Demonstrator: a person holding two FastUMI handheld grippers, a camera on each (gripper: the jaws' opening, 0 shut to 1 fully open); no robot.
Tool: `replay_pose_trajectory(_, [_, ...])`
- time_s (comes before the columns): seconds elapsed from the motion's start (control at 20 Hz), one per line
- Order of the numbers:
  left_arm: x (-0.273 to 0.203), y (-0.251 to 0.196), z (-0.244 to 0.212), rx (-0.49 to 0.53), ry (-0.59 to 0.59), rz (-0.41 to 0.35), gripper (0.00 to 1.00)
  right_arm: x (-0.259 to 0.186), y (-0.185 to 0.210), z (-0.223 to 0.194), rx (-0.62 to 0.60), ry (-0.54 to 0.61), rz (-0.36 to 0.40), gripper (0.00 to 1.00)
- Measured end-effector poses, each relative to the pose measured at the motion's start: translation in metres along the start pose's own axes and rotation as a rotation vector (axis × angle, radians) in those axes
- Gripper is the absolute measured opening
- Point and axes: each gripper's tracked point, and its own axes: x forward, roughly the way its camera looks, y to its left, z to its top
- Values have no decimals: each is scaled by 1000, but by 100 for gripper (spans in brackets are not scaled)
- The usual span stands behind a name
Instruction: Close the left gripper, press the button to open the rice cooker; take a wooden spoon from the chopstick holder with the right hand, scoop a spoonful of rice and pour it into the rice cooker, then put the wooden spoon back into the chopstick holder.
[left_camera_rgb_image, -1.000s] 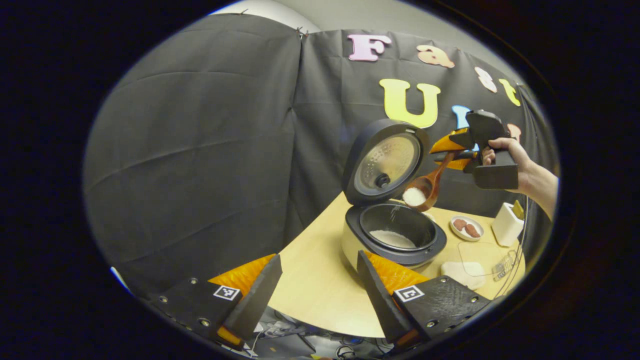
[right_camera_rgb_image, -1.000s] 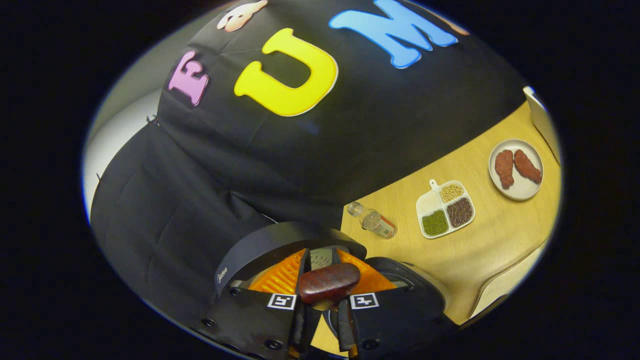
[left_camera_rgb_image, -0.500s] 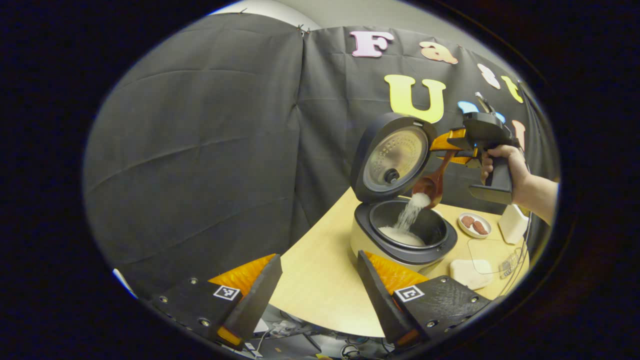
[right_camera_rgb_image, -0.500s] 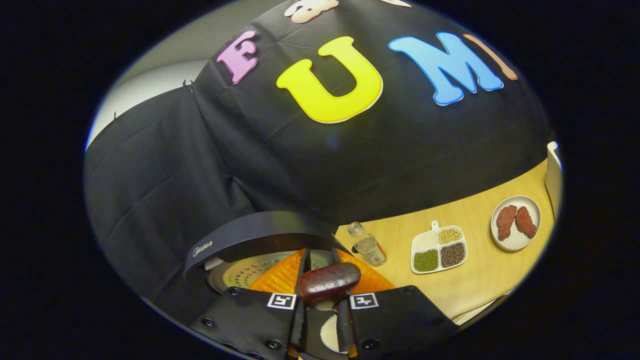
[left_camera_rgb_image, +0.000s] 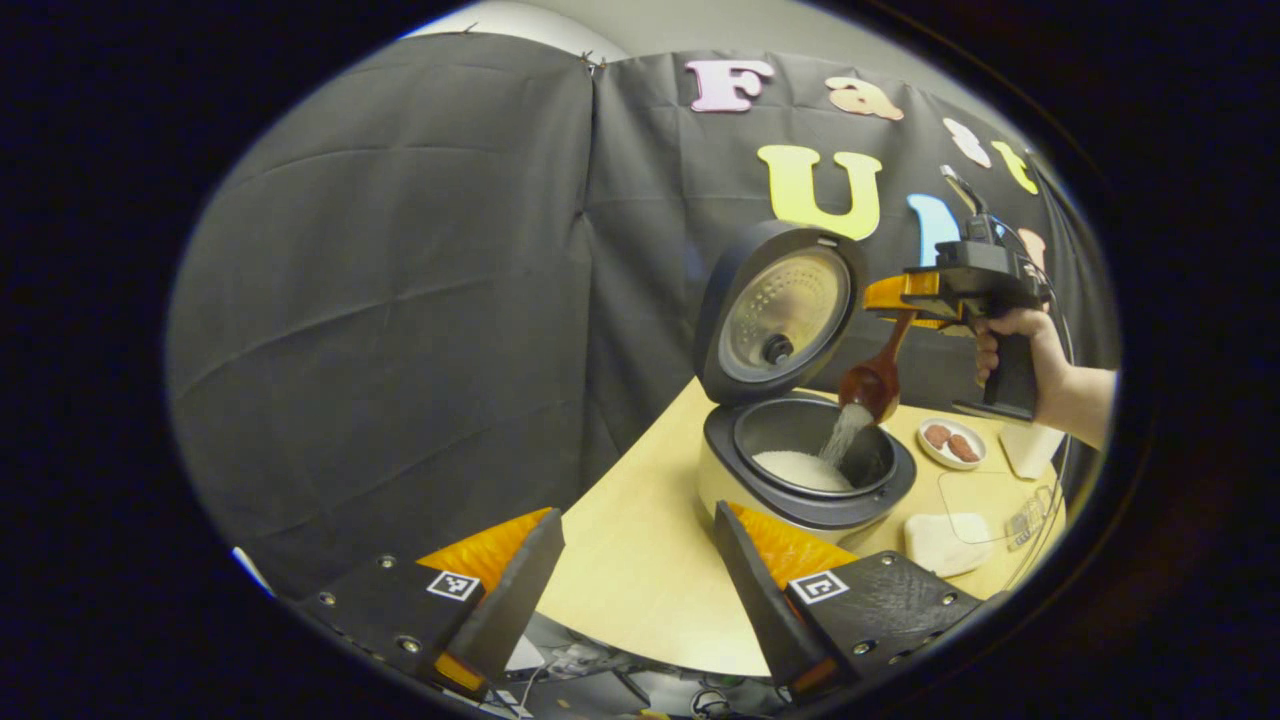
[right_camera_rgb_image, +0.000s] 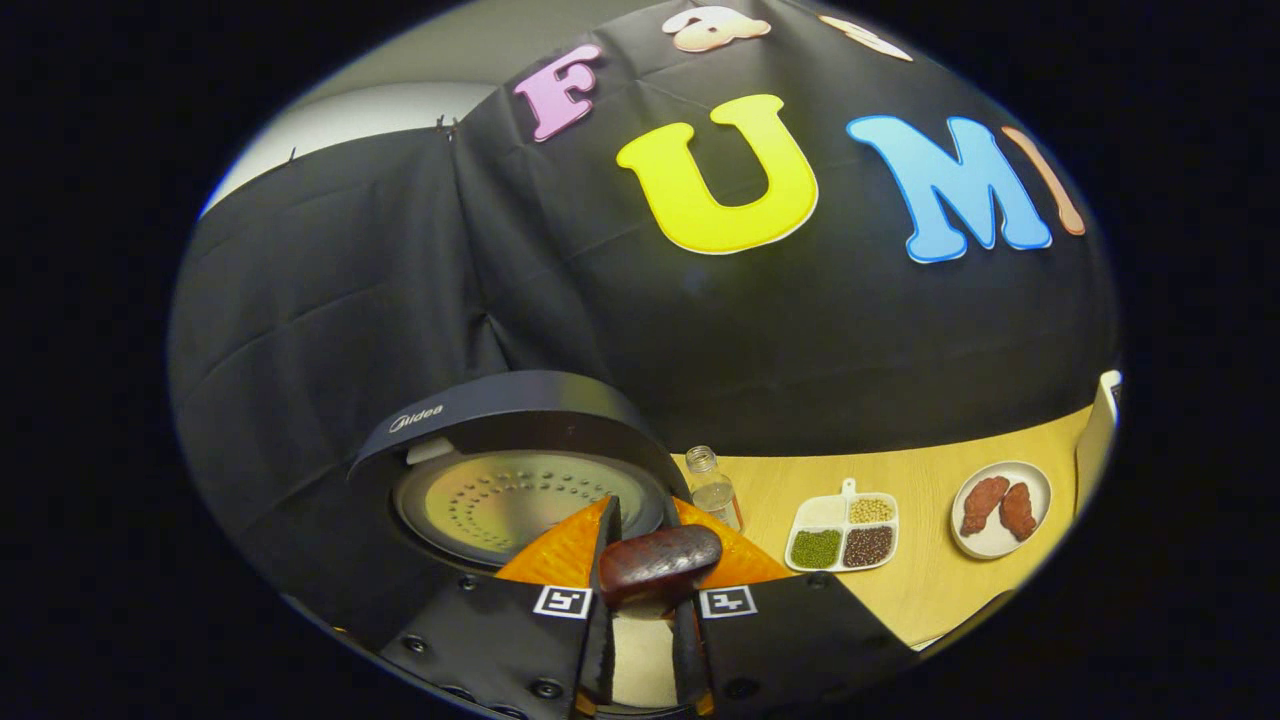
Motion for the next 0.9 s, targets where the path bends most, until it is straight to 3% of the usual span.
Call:
replay_pose_trajectory(0.4, [0, -1, 2, 16, -3, -23, 93, -14, 31, -3, -138, -22, 97, 25])
replay_pose_trajectory(0.9, [1, -2, 4, 45, -13, -40, 96, -46, 54, -7, -274, -46, 130, 25])
